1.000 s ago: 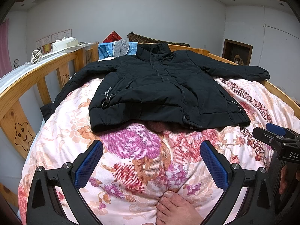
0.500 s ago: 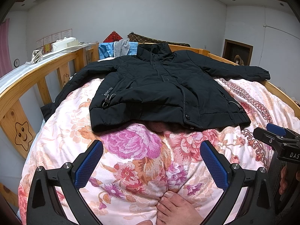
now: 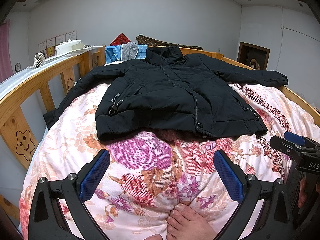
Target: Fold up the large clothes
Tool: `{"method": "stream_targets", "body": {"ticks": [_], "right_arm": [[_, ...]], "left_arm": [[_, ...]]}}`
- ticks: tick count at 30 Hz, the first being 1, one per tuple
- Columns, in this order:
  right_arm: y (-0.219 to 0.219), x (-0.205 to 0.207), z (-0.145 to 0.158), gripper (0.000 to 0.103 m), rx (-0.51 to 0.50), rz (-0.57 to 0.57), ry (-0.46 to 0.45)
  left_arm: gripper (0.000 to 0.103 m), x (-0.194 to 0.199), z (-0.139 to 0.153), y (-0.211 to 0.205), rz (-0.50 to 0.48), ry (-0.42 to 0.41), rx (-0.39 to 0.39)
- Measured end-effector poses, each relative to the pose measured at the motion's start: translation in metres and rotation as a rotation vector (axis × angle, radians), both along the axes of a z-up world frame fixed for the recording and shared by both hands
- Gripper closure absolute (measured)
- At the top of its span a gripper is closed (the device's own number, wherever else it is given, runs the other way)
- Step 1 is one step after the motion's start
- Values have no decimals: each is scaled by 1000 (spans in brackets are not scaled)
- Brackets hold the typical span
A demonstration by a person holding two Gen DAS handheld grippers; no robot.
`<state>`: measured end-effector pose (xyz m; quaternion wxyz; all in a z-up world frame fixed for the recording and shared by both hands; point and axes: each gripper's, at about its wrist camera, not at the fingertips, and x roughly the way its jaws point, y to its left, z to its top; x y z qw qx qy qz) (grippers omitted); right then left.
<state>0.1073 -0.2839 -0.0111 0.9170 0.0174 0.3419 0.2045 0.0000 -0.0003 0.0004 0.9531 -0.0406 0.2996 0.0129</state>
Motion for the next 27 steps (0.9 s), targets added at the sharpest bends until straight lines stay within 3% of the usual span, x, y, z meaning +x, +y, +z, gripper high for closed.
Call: {"method": "stream_targets", "body": {"ticks": [20,27], "right_arm": [[-1,0,1,0,4,0,14],[4,7,0,0,4,5,64]], "left_arm": [[2,0,1,1,2,4,1],[1,8,-2,6,31,57,23]]}}
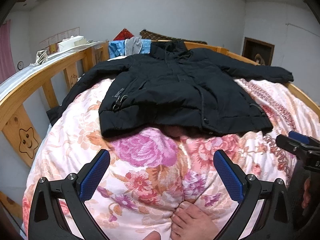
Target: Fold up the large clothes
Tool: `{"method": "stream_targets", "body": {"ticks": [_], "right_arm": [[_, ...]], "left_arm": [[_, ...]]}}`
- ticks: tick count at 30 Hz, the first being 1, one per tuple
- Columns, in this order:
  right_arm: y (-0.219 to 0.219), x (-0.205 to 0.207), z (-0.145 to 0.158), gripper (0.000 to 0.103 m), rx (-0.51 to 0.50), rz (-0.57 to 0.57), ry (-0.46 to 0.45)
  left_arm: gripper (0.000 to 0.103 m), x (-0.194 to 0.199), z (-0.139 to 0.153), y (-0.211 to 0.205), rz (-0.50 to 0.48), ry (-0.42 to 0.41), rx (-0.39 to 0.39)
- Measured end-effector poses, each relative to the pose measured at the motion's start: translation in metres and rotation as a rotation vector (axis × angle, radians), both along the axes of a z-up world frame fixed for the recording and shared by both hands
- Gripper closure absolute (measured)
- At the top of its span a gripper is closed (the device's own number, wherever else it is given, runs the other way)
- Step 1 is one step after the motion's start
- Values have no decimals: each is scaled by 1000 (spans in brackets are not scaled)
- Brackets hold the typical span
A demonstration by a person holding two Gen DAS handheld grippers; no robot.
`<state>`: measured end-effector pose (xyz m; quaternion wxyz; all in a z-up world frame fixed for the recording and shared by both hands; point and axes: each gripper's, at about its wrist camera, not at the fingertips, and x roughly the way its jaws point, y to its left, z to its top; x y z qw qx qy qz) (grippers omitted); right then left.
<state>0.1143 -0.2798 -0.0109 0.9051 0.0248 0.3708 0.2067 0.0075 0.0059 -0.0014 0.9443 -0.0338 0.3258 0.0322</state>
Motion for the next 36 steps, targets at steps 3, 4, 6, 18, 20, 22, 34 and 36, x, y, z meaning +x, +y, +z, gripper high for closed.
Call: {"method": "stream_targets", "body": {"ticks": [3,4,6,18,20,22,34,36], "right_arm": [[1,9,6,0,-4,5,33],[2,13,8,0,-7,8,37],[5,19,14,0,-18,19,30],[4,83,57,0,-79,41,-74],[2,99,67,0,-78,20,-104],[-4,115,74,0,-65,-14,-110],[-39,228,90,0,32,-224,-98],[-48,248,88,0,67,-286,-128]], "left_arm": [[2,6,0,1,-1,35,-10],[2,9,1,2,-4,46,-12],[1,16,4,2,-10,70,-5],[2,82,57,7,-9,190,12],[1,90,72,5,-1,160,13],[1,100,87,-1,-9,137,24],[1,228,122,-33,-24,223,132],[1,261,112,-41,-45,232,174]]}}
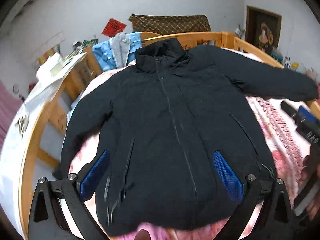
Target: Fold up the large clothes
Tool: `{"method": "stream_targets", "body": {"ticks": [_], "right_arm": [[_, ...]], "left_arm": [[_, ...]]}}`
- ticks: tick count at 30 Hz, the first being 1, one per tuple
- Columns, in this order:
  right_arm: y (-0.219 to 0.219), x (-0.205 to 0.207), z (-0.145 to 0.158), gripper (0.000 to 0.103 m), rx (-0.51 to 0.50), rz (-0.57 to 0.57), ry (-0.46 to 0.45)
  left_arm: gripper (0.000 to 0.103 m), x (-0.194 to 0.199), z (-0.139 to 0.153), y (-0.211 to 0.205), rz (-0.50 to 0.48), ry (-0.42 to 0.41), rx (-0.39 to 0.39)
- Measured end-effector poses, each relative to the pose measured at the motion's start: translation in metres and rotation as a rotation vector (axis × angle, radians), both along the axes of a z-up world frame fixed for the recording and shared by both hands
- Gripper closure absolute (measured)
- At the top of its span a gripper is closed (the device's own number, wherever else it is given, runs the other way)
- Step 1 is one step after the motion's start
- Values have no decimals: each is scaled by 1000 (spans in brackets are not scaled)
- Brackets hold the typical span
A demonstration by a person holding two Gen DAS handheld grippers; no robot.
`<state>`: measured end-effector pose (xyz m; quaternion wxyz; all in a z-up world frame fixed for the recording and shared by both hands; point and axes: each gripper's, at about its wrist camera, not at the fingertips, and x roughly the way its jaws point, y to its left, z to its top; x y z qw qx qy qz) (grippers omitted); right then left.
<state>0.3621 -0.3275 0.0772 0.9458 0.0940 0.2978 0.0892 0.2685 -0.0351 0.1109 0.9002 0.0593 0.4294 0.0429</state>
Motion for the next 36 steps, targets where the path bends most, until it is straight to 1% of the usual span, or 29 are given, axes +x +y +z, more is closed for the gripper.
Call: {"method": "stream_targets", "body": {"ticks": [2,3,5,8,9,12,15,17,20,22,24,27,30,33,36], "right_arm": [[-10,14,-3,0,12,-72,-45],[-17,22,-6,0,23,-121,-82],[-30,34,-16,0,43,-184,-124],[-52,49,-30,0,72,-253,-159],[-58,54,-35,0,74,-270,-164],[-68,71,-46,0,59,-284,-136],[-74,92,-56,0,42,-292,-86],[-80,100,-63,0,30,-331,-66],[-92,103,-72,0,2,-425,-54],[-100,104,-73,0,-4,-451,-49],[-116,107,-72,0,5,-464,-40],[-136,103,-69,0,11,-523,-33],[-158,85,-67,0,5,-602,-32],[-181,67,-66,0,13,-662,-24],[-207,62,-70,0,127,-695,3]], "left_arm": [[1,28,-11,-5,-38,-5,-2],[1,41,-17,-6,-66,-20,-8],[1,68,-26,-8,-96,-50,-1],[1,103,-39,-7,-140,-68,14],[1,113,-43,-6,-152,-85,16],[1,143,-54,-8,-184,-121,5],[1,179,-70,-13,-209,-128,10],[1,203,-80,-17,-223,-137,-2],[2,236,-90,-25,-229,-150,-61],[2,260,-98,-34,-233,-151,-115],[2,277,-101,-46,-243,-156,-146],[2,296,-108,-68,-255,-163,-154],[2,318,-118,-84,-249,-152,-164],[2,336,-134,-88,-229,-115,-193],[1,348,-153,-88,-208,-61,-209]]}}
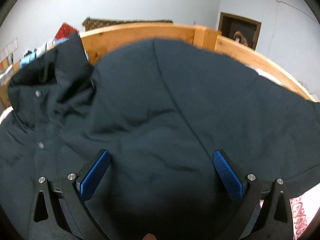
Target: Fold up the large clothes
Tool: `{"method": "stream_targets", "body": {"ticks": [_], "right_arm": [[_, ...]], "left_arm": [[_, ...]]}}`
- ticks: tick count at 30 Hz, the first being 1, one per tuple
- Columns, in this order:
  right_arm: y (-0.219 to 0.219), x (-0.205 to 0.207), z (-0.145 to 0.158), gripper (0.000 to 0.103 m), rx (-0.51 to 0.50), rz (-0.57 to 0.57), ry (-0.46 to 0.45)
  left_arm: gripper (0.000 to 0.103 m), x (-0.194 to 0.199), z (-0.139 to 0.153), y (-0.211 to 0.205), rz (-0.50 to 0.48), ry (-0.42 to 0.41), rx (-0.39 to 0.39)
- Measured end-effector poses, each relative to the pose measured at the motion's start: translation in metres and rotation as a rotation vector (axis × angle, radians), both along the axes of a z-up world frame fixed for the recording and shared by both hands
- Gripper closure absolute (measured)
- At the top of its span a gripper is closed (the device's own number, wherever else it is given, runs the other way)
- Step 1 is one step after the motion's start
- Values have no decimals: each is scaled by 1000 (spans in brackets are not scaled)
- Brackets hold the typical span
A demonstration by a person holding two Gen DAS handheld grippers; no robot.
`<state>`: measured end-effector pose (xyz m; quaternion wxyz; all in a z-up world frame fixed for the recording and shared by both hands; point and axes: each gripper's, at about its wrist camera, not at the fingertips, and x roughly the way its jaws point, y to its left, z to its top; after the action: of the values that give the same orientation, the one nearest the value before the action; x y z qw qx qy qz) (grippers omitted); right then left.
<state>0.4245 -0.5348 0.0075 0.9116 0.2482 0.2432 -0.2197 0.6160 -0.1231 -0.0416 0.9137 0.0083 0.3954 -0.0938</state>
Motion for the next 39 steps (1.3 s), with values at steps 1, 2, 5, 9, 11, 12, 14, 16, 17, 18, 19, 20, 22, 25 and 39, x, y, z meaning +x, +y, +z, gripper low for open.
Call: {"method": "stream_targets", "body": {"ticks": [1,2,5,9,11,12,14,16,17,18,19,20,22,25,39], "right_arm": [[-4,0,-1,4,44,4,-6],[-7,0,-2,14,77,6,-9],[-10,-4,-2,38,139,2,-40],[-8,-8,6,77,132,-18,-82],[-3,-5,18,90,95,2,-98],[2,-3,28,92,62,23,-113],[16,8,51,94,-17,63,-147],[41,7,78,94,-124,123,-199],[53,6,89,94,-167,157,-225],[74,5,104,94,-223,207,-261],[82,11,113,94,-250,237,-281],[111,11,129,94,-299,316,-324],[158,11,147,94,-357,444,-377],[229,7,158,94,-438,619,-425],[511,21,70,93,-448,1309,-193]], "left_arm": [[1,3,-4,2,5,9,-16],[1,5,-7,5,6,15,-36],[1,14,-16,12,4,72,-68],[2,22,-19,34,40,154,-139],[2,20,-15,46,52,159,-157],[2,19,-13,52,56,161,-160],[2,14,-9,65,66,168,-161],[2,5,-1,81,66,163,-159],[2,1,3,86,66,156,-155],[2,-4,7,93,68,146,-149],[2,-9,12,104,74,135,-142],[2,-15,16,111,83,133,-136],[2,-27,25,126,106,122,-133],[2,-46,41,153,146,94,-102],[2,-173,79,316,621,-14,-2]]}}
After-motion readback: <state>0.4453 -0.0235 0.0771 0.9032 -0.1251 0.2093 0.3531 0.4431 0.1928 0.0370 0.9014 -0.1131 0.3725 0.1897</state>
